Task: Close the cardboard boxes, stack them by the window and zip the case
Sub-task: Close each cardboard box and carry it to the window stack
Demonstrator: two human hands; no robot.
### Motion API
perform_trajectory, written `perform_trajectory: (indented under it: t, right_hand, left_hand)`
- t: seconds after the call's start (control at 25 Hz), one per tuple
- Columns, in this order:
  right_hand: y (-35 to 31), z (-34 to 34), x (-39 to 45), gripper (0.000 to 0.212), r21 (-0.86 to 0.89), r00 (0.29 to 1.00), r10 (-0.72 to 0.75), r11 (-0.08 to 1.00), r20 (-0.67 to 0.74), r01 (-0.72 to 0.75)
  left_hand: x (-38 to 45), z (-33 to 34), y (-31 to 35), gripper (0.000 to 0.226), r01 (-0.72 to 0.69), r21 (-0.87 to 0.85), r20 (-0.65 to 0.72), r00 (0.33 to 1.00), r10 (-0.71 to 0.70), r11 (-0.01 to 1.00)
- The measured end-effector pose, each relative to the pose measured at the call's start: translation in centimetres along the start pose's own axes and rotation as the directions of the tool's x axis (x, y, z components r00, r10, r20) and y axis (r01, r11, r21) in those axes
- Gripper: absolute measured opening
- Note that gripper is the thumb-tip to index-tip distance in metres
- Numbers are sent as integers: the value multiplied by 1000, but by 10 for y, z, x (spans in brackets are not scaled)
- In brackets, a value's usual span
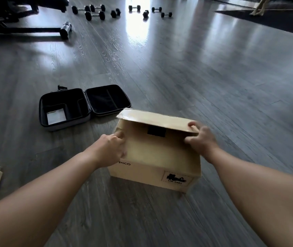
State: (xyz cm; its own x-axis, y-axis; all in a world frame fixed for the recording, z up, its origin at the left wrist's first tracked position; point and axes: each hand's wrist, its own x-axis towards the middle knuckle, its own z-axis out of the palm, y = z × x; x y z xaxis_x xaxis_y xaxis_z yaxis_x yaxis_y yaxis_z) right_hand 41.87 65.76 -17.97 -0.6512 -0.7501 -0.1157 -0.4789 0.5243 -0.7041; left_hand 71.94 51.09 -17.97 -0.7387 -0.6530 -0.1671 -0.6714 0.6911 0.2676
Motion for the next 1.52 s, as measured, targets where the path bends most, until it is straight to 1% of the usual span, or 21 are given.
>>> perform_trajectory:
  t: [0.08,0.12,0.16,0.24,0.28,0.32,0.4,0.48,0.56,0.64,0.72,0.84,0.92,1.08,1.24,1.32,1.52]
  right_hand:
    - [1,7,-8,66,-238,995,-61,968,80,78]
    - [1,10,-12,68,-305,994,-48,949,99,76]
    - [2,13,-14,69,-347,993,-15,936,119,56]
    - [6,15,-19,71,-397,983,64,918,172,10]
    - [8,15,-21,72,-407,978,92,913,188,-7]
    - [10,14,-22,71,-407,976,101,913,191,-15]
    - [9,14,-25,69,-388,984,68,922,165,1]
    - [8,15,-28,67,-373,992,11,927,123,36]
    - [6,16,-29,68,-365,994,-9,930,111,49]
    - [5,19,-28,73,-362,991,9,931,135,41]
    - [1,22,-26,77,-360,991,20,933,131,29]
    - [-9,29,-22,78,-338,994,9,941,108,28]
    - [-21,35,-19,78,-326,994,-18,944,106,52]
    - [-67,54,-9,77,-264,987,-114,954,114,141]
    - [-126,62,-11,78,-257,965,-172,941,198,220]
    - [-165,55,-18,77,-275,948,-199,924,248,266]
    - [-277,15,-53,63,-273,907,-286,887,310,373]
  left_hand:
    - [-4,-2,3,36,-19,46,-19,1000,20,999]
    - [-6,-2,5,33,-30,65,-35,999,32,997]
    - [-9,0,6,30,-31,68,-61,998,35,997]
    - [-11,3,7,29,16,48,-102,995,-11,999]
    - [-10,4,6,31,55,31,-105,993,-52,998]
    - [-8,5,5,39,103,-5,-88,991,-103,995]
    - [-2,6,1,64,179,-94,-20,983,-182,979]
    - [6,8,1,74,227,-185,27,974,-226,956]
    - [12,12,3,77,243,-281,28,969,-245,928]
    - [16,12,4,77,246,-339,5,966,-260,908]
    - [18,10,6,72,243,-360,-49,959,-278,901]
    - [14,4,1,58,238,-386,-132,942,-308,891]
    - [6,-2,-7,57,255,-410,-160,925,-344,876]
    - [-9,-25,-37,59,294,-412,-236,880,-413,862]
    - [-40,-60,-61,58,377,-393,-246,836,-491,838]
    - [-63,-91,-69,57,426,-384,-230,815,-532,819]
    - [-136,-199,-66,53,505,-400,-225,755,-616,765]
